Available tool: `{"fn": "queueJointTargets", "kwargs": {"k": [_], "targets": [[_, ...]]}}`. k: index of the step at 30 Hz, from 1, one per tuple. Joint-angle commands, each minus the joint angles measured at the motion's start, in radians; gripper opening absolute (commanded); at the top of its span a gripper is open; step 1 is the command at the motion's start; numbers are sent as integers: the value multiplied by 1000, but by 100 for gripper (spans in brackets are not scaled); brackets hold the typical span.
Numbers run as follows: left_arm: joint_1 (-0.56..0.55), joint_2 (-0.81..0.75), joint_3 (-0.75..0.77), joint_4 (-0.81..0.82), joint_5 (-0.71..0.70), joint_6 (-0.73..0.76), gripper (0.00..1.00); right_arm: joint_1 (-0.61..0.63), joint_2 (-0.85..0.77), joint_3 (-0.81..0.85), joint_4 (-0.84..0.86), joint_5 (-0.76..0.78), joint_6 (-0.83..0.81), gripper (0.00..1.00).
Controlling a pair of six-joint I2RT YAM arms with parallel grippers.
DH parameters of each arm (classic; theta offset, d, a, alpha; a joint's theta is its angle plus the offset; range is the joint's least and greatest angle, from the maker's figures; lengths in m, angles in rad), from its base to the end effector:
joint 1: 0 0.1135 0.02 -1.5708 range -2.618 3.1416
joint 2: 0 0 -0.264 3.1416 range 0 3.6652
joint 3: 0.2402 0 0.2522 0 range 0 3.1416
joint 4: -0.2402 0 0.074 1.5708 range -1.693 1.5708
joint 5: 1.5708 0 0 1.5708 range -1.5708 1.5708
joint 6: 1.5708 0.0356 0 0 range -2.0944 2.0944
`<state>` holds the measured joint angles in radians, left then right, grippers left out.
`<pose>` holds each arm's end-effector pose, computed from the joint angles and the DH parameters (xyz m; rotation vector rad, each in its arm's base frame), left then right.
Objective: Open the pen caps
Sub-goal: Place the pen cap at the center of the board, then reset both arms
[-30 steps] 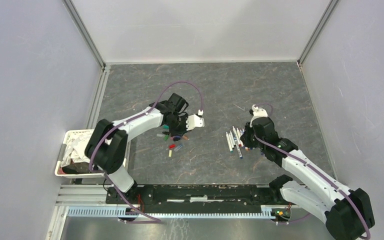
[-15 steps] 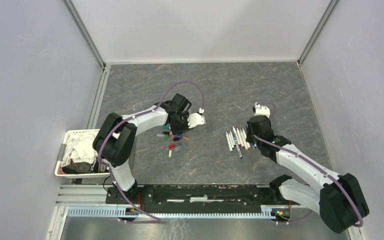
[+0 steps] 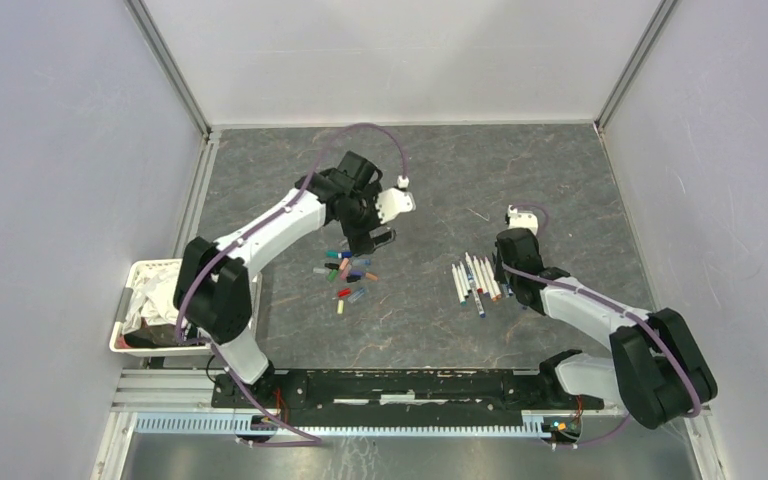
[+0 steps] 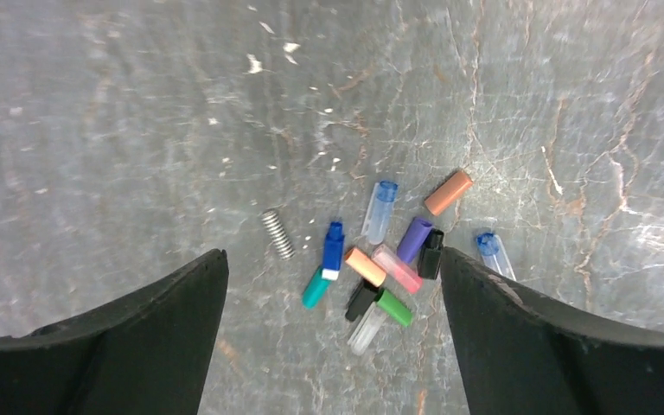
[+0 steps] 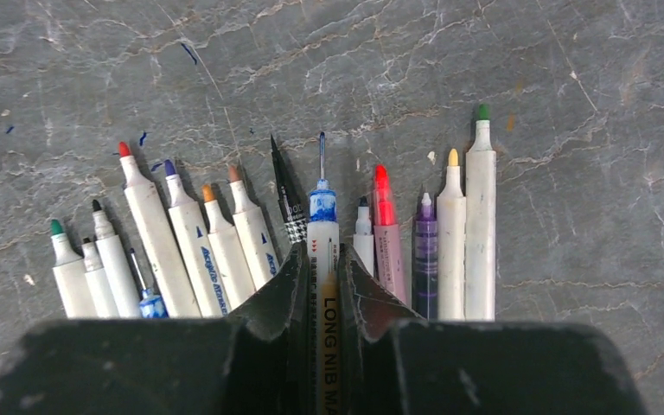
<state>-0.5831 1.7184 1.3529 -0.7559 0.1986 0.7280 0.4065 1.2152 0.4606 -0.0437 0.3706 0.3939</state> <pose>0.2936 -0.2021 0.2450 1.6767 2.0806 -0.2213 0.2094 0.0761 0.1601 0.1605 2.2963 -0.0326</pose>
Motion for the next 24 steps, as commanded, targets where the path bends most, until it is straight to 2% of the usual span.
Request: {"fn": "queueJointTargets", "kwargs": {"k": [1, 11, 21, 24], "targets": [[20, -107, 118, -109, 32, -109, 98, -19, 37, -10, 85, -25, -23, 13], [81, -207, 111, -160, 81, -127, 100, -27, 32, -38, 75, -52, -17, 42], [141, -247, 111, -118, 108, -183, 100, -27, -81, -14, 7, -92, 39, 42], [195, -251, 109, -68, 81, -230, 100, -26, -121, 38, -39, -72, 39, 51]]}}
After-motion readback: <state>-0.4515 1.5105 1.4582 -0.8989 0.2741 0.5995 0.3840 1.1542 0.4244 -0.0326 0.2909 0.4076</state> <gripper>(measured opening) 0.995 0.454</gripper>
